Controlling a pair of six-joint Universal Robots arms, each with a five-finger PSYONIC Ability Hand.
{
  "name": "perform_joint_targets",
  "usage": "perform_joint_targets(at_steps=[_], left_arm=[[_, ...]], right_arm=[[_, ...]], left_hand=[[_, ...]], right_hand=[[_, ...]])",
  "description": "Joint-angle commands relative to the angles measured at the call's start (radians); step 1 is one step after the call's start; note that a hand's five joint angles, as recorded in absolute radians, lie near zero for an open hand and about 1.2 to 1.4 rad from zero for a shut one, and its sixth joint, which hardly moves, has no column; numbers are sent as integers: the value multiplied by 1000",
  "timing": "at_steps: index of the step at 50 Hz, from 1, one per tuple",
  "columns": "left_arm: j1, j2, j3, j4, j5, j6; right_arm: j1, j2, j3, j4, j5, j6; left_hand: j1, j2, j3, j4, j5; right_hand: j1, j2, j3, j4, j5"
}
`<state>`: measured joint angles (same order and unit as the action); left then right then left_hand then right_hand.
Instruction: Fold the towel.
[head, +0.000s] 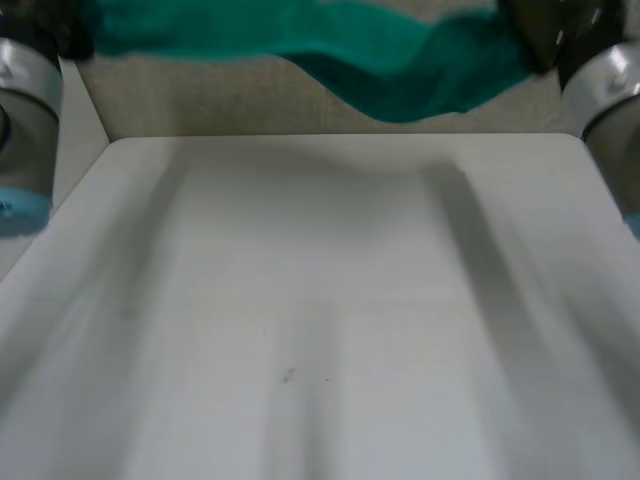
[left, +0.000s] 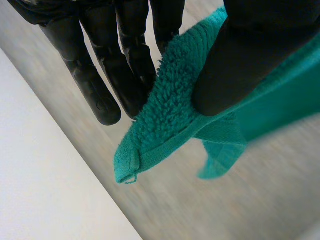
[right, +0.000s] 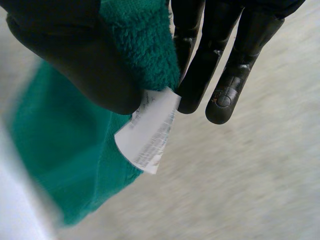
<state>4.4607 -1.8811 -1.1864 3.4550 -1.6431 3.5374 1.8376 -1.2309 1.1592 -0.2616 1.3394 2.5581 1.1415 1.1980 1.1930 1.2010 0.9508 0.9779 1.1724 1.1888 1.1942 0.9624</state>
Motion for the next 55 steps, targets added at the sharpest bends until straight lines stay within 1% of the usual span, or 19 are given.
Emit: perform_joint_targets(at_steps=[1, 3, 7, 11, 14, 16, 21, 24, 26, 30, 35, 39, 47, 51, 55], left_arm=[[12, -16, -243, -17, 5, -55], [17, -41, -311, -14, 11, -72], [18, -110, -390, -16, 11, -84], [20, -125, -446, -16, 11, -87], [20, -124, -467, -16, 11, -87], [17, -112, -493, -14, 12, -87], [3, -98, -516, -16, 11, -87], [3, -78, -527, -16, 11, -89], [3, -61, -536, -16, 11, -89], [2, -55, -536, -16, 11, -90], [2, -52, -538, -16, 9, -90], [3, -53, -539, -16, 8, -90], [3, -53, -547, -17, 8, -103], [3, -53, -547, -17, 9, -112], [2, -53, -550, -17, 8, -112]], right_arm=[[-64, 8, 216, 39, -78, -4], [-66, 16, 257, 35, -88, -1], [-69, 123, 355, 38, -144, -15], [-69, 162, 384, 41, -154, -15], [-78, 182, 431, 44, -134, -7], [-93, 174, 459, 45, -131, 7], [-115, 139, 497, 48, -115, 66], [-124, 93, 530, 61, -105, 177], [-126, 91, 537, 76, -105, 235], [-126, 84, 540, 123, -112, 292], [-126, 82, 548, 163, -120, 301], [-124, 82, 554, 163, -108, 300], [-121, 88, 542, 147, -111, 315], [-115, 123, 510, 119, -103, 333], [-78, 231, 427, 107, -48, 376]], left_hand=[[255, 198, 203, 195, 271], [255, 198, 203, 195, 271], [255, 198, 203, 195, 271], [255, 198, 203, 195, 271], [255, 198, 203, 195, 271], [255, 198, 203, 195, 271], [255, 198, 203, 195, 271], [255, 198, 203, 195, 271], [255, 198, 203, 195, 271], [255, 198, 203, 195, 271], [255, 198, 203, 195, 271], [255, 198, 203, 195, 271], [255, 198, 203, 195, 271], [255, 198, 203, 195, 271], [255, 198, 203, 195, 271]], right_hand=[[418, 224, 207, 202, 259], [418, 224, 207, 202, 259], [418, 224, 207, 202, 259], [418, 224, 207, 202, 259], [-58, -252, -269, -274, -217], [-161, -356, -372, -378, -320], [-256, -450, -466, -472, -415], [-352, -547, -563, -569, -511], [-423, -617, -634, -639, -582], [-511, -705, -722, -727, -670], [-520, -715, -731, -736, -679], [-520, -715, -731, -736, -679], [-470, -665, -681, -687, -629], [-420, -615, -631, -637, -579], [-341, -536, -552, -558, -500]])
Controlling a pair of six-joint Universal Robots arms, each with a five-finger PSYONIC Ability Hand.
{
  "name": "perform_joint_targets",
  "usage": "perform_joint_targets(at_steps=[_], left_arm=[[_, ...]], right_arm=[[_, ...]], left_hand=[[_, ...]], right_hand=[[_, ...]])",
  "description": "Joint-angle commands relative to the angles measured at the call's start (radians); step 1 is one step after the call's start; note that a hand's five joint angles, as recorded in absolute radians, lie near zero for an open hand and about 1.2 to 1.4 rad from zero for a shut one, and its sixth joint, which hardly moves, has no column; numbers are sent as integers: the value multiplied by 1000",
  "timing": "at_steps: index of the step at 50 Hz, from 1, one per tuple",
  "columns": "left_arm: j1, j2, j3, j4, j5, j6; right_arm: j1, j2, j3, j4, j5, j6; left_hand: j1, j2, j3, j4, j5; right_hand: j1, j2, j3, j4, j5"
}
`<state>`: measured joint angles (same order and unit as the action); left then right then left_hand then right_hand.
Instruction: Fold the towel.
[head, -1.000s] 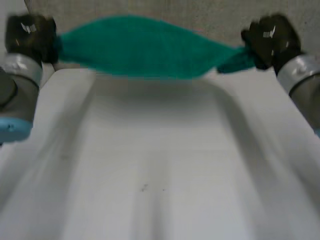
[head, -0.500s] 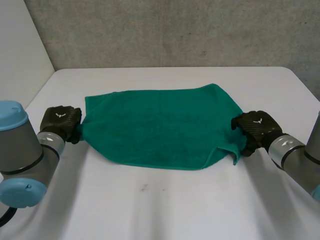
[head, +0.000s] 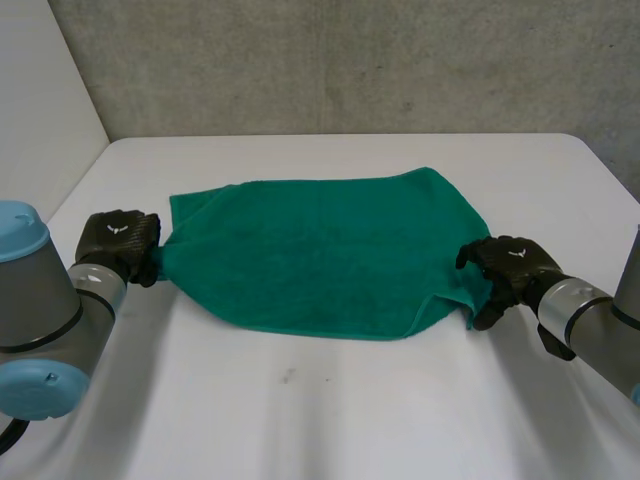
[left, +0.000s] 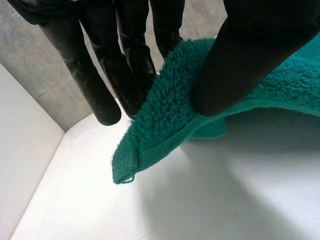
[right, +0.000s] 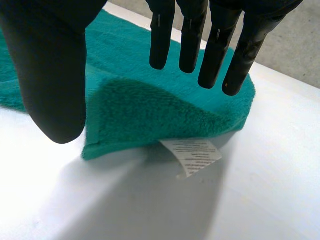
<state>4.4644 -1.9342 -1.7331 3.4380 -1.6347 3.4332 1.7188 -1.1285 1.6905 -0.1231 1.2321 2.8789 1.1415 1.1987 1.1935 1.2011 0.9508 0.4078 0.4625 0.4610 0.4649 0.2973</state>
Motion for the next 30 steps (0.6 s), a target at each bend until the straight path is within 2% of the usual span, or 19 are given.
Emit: perform_joint_targets(at_steps=[1, 7, 10, 12, 16, 18, 20, 23, 30], left_arm=[[-2, 0, -5, 0, 0, -8], [-2, 0, -19, 0, 1, -8], [-4, 0, -22, 0, 3, -8], [-2, 0, -22, -2, 1, -8], [-2, 4, -22, -8, 1, -3], [-2, 29, -22, -31, 1, -2], [0, 47, -22, -45, 1, 0], [4, 148, -20, -147, 3, 1], [13, 395, -31, -345, 12, 15]], right_arm=[[50, 145, -123, -32, 82, 71], [62, 154, -170, -30, 125, 105], [67, 159, -186, -26, 129, 114], [67, 159, -190, -18, 135, 115], [67, 150, -196, 3, 162, 103], [68, 101, -195, 17, 190, 83], [61, -31, -183, 39, 199, 36], [58, -175, -161, 95, 192, -89], [56, -361, -111, 295, 199, -461]], left_hand=[[255, 198, 203, 195, 271], [255, 198, 203, 195, 271], [255, 198, 203, 195, 271], [255, 198, 203, 195, 271], [255, 198, 203, 195, 271], [255, 198, 203, 195, 271], [255, 198, 203, 195, 271], [255, 198, 203, 195, 271], [255, 198, 203, 195, 271]], right_hand=[[284, 230, 231, 227, 220], [455, 400, 401, 398, 391], [683, 629, 630, 626, 619], [987, 932, 934, 930, 923], [988, 934, 935, 931, 924], [988, 934, 935, 931, 924], [988, 934, 935, 931, 924], [988, 934, 935, 931, 924], [988, 934, 935, 931, 924]])
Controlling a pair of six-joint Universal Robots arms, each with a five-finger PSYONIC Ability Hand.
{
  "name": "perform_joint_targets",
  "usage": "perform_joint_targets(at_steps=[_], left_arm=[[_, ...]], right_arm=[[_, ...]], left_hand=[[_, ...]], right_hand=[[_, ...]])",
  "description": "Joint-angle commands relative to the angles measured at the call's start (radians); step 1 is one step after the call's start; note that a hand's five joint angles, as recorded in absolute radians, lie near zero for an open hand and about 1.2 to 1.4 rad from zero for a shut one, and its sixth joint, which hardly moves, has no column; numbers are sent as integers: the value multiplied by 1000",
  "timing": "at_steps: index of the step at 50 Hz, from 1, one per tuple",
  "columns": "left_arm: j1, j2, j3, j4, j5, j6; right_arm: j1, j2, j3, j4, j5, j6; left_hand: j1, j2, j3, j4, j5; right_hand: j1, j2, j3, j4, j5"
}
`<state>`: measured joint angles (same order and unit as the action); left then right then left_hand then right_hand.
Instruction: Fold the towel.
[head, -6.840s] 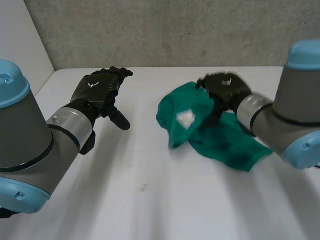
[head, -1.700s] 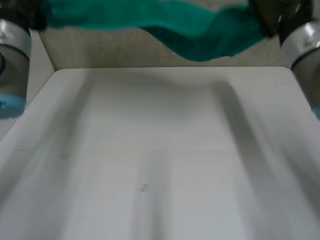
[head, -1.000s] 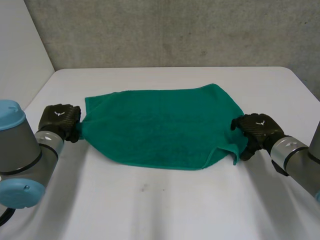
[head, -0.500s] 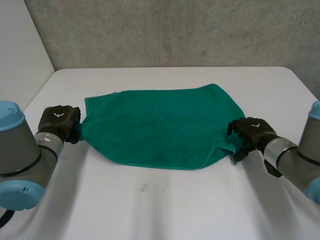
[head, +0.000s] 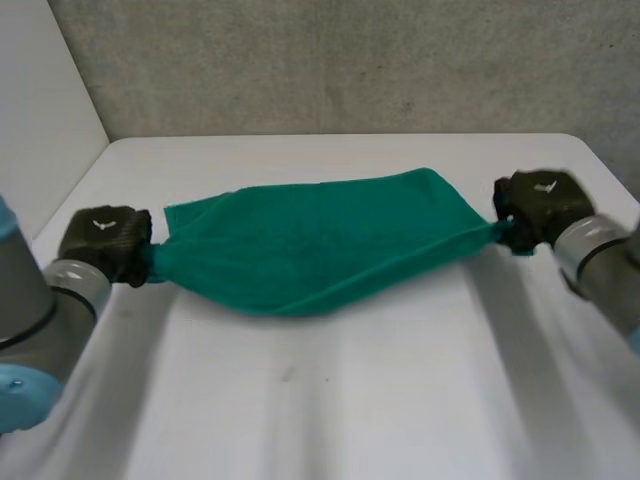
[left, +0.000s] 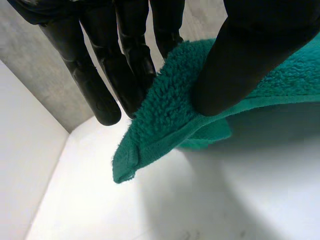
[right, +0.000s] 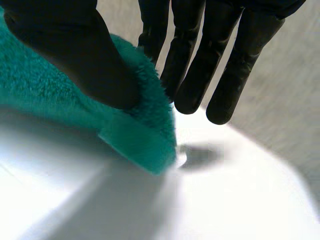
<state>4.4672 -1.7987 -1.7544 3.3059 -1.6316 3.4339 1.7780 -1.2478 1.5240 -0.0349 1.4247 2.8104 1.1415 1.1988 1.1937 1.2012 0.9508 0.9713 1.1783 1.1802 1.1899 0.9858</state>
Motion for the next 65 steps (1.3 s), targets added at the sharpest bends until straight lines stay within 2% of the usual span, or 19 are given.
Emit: perform_joint_targets(at_steps=[1, 5, 9, 13, 16, 17, 21, 26, 29, 33, 34, 35, 36, 38, 48, 56, 63, 64, 65], left_arm=[[10, 280, -11, -230, 13, 22], [23, 334, -34, -296, 65, 105], [59, 323, -95, -325, 108, 212], [63, 198, -126, -312, 119, 261], [49, 30, -82, -293, 96, 272], [47, -6, -61, -290, 89, 272], [35, -151, 90, -292, 39, 272], [-22, -215, 423, -284, -23, 269], [-26, -208, 573, -257, -27, 255], [-33, -188, 714, -120, -31, 254], [-31, -156, 731, -1, -37, 248], [-32, -110, 722, 123, -51, 226], [-33, -110, 722, 124, -51, 226], [-34, -71, 682, 233, -85, 185], [-11, -76, 368, 87, -86, 93], [1, -182, 135, 124, -62, 79], [1, -238, 70, 112, -59, 82], [1, -237, 66, 110, -59, 82], [4, -223, 52, 101, -47, 85]], right_arm=[[-3, -272, 73, 257, 8, -482], [-3, -289, 105, 369, 14, -658], [0, -262, 134, 408, 26, -710], [9, -115, 124, 409, 45, -715], [9, -79, 116, 409, 51, -716], [11, 44, 38, 402, 80, -710], [40, 136, -88, 374, 121, -692], [112, 174, -344, 255, 174, -620], [124, 174, -550, 77, 186, -525], [121, 154, -614, -79, 184, -462], [118, 121, -613, -171, 183, -431], [118, 75, -598, -259, 177, -405], [118, 74, -597, -260, 177, -405], [118, -2, -527, -365, 180, -370], [107, -47, -156, -306, 56, -359], [72, 7, 135, -300, 51, -353], [58, 59, 202, -275, 57, -324], [48, 57, 206, -260, 54, -315], [44, 56, 208, -251, 54, -310]], left_hand=[[255, 197, 203, 195, 271], [255, 197, 203, 195, 271], [255, 197, 203, 195, 271], [255, 197, 203, 195, 271], [255, 197, 203, 195, 271], [255, 197, 203, 195, 271], [255, 197, 203, 195, 271], [255, 197, 203, 195, 271], [255, 197, 203, 195, 271], [255, 197, 203, 195, 271], [255, 197, 203, 195, 271], [255, 197, 203, 195, 271], [255, 197, 203, 195, 271], [255, 197, 203, 195, 271], [255, 197, 203, 195, 271], [255, 197, 203, 195, 271], [232, 174, 179, 172, 248], [133, 76, 81, 73, 149], [-304, -361, -356, -364, -288]], right_hand=[[425, 218, 216, 206, 236], [425, 218, 216, 206, 236], [425, 218, 216, 206, 236], [425, 218, 216, 206, 236], [425, 218, 216, 206, 236], [425, 218, 216, 206, 236], [425, 218, 216, 206, 236], [425, 218, 216, 206, 236], [425, 218, 216, 206, 236], [425, 218, 216, 206, 236], [425, 218, 216, 206, 236], [425, 218, 216, 206, 236], [425, 218, 216, 206, 236], [425, 218, 216, 206, 236], [425, 218, 216, 206, 236], [425, 218, 216, 206, 236], [425, 218, 216, 206, 236], [425, 218, 216, 206, 236], [425, 218, 216, 206, 236]])
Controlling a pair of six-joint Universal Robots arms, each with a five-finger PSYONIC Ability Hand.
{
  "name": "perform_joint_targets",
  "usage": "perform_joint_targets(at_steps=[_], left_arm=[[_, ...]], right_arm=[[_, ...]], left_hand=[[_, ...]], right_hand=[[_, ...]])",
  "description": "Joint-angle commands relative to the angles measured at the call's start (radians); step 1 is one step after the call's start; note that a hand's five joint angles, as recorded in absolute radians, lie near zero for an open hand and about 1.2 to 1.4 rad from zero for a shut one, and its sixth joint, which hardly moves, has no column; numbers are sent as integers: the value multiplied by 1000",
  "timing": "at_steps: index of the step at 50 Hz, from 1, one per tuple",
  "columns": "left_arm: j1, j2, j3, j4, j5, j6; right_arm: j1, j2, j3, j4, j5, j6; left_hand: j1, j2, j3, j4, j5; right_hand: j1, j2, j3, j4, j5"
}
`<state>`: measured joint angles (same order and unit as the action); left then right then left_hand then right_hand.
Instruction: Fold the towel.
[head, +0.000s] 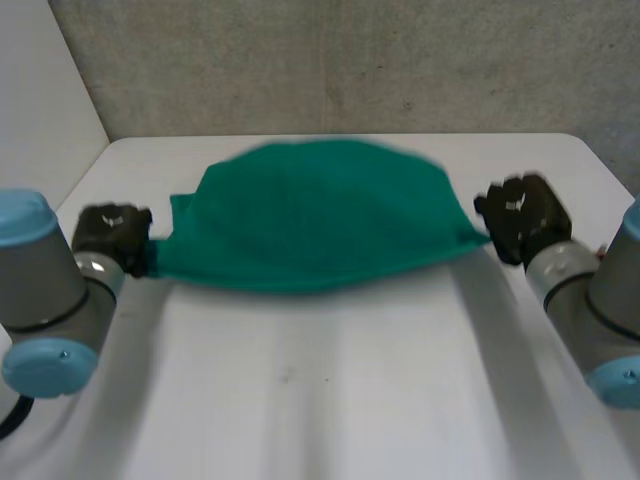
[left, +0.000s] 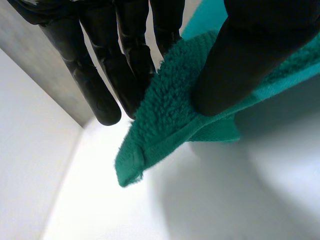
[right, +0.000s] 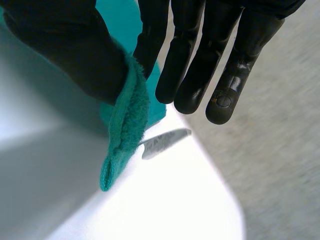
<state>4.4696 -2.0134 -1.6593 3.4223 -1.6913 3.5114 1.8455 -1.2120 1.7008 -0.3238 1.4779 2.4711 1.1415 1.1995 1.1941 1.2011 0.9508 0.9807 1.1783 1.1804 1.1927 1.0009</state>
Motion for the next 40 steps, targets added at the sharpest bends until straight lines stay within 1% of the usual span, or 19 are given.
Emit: perform_joint_targets(at_steps=[1, 2, 3, 5, 8, 10, 11, 14, 16, 17, 19, 21, 22, 25, 27, 32, 33, 38, 40], left_arm=[[2, -8, -43, -15, 13, 8], [0, -4, -48, -21, 19, 9], [-6, 16, -59, -41, 36, 12], [-4, 50, -66, -66, 51, 12], [2, 131, -77, -109, 73, 8], [10, 209, -105, -136, 113, 8], [10, 209, -105, -137, 113, 8], [49, 277, -158, -138, 186, 9], [103, 306, -210, -143, 264, 11], [103, 306, -211, -143, 265, 11], [155, 321, -262, -155, 339, 14], [174, 326, -281, -161, 358, 14], [200, 331, -307, -173, 381, 14], [221, 332, -324, -183, 394, 14], [259, 334, -367, -201, 424, 12], [270, 321, -408, -201, 487, 14], [275, 317, -416, -193, 527, 24], [272, 289, -416, -161, 541, 38], [264, 251, -418, -104, 538, 55]], right_arm=[[-23, 20, 31, 38, 1, 29], [-26, 20, 33, 49, 1, 34], [-31, 20, 33, 61, -4, 43], [-34, 20, 36, 69, -5, 54], [-43, 19, 42, 69, -10, 81], [-61, 17, 45, 71, -15, 101], [-66, 17, 46, 71, -15, 104], [-83, 17, 46, 71, -16, 114], [-100, 17, 46, 71, -16, 114], [-100, 17, 46, 71, -16, 114], [-112, 17, 45, 71, -16, 114], [-115, 19, 45, 71, -16, 114], [-117, 19, 45, 71, -16, 114], [-117, 20, 45, 71, -18, 114], [-115, 22, 46, 69, -24, 114], [-114, 26, 54, 71, -28, 114], [-114, 26, 56, 71, -28, 114], [-114, 26, 69, 68, -30, 114], [-115, 26, 71, 66, -30, 114]], left_hand=[[-308, -366, -361, -368, -292], [-503, -561, -556, -563, -487], [-900, -958, -953, -960, -884], [-957, -1015, -1009, -1016, -941], [-951, -1009, -1004, -1011, -935], [-943, -1001, -995, -1002, -927], [-943, -1001, -995, -1002, -926], [-916, -974, -969, -976, -900], [-884, -942, -937, -944, -868], [-884, -942, -937, -944, -868], [-837, -895, -890, -897, -821], [-796, -854, -849, -856, -780], [-714, -772, -767, -774, -698], [-684, -742, -737, -744, -668], [-664, -722, -716, -723, -648], [-681, -739, -734, -741, -665], [-705, -763, -757, -764, -688], [-711, -769, -763, -770, -695], [-708, -766, -760, -767, -692]], right_hand=[[416, 218, 216, 204, 221], [416, 218, 216, 204, 221], [416, 218, 216, 204, 221], [416, 218, 216, 204, 221], [416, 218, 216, 204, 221], [416, 218, 216, 204, 221], [416, 218, 216, 204, 221], [416, 218, 216, 204, 221], [416, 218, 216, 204, 221], [416, 218, 216, 204, 221], [416, 218, 216, 204, 221], [416, 218, 216, 204, 221], [416, 218, 216, 204, 221], [416, 218, 216, 204, 221], [416, 218, 216, 204, 221], [416, 218, 216, 204, 221], [416, 218, 216, 204, 221], [416, 218, 216, 204, 221], [416, 218, 216, 204, 221]])
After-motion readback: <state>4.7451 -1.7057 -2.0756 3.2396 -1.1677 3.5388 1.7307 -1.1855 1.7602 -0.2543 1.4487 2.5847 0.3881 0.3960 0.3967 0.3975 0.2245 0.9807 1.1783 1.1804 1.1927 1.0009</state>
